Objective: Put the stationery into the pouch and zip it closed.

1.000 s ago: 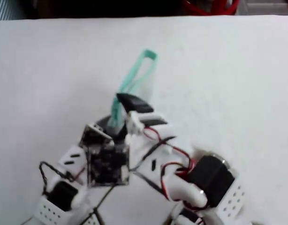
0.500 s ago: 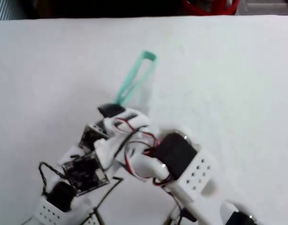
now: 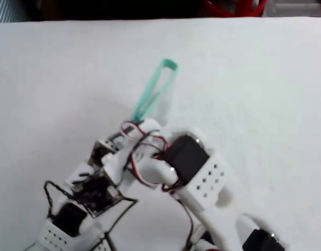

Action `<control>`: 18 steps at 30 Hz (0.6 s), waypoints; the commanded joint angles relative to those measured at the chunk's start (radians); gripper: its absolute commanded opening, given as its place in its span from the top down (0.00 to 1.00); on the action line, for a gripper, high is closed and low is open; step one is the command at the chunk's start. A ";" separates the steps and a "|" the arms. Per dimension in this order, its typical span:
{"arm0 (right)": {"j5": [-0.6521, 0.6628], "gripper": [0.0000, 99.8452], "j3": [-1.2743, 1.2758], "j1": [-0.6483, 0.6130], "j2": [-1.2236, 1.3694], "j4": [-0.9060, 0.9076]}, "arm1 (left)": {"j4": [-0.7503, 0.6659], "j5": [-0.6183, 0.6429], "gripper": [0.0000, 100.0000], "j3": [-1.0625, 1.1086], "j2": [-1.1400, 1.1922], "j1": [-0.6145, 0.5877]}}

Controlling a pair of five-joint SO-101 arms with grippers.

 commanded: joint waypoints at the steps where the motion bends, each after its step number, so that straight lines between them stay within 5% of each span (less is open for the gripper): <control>1: 0.023 0.98 -0.044 0.045 0.015 0.013 | -0.005 -0.011 0.92 -0.037 -0.012 0.001; 9: 0.015 0.98 -0.218 0.116 0.007 0.018 | -0.006 -0.011 0.92 -0.037 -0.012 0.001; 18: -0.184 0.98 -0.503 0.213 0.016 -0.059 | -0.006 -0.011 0.92 -0.037 -0.012 0.001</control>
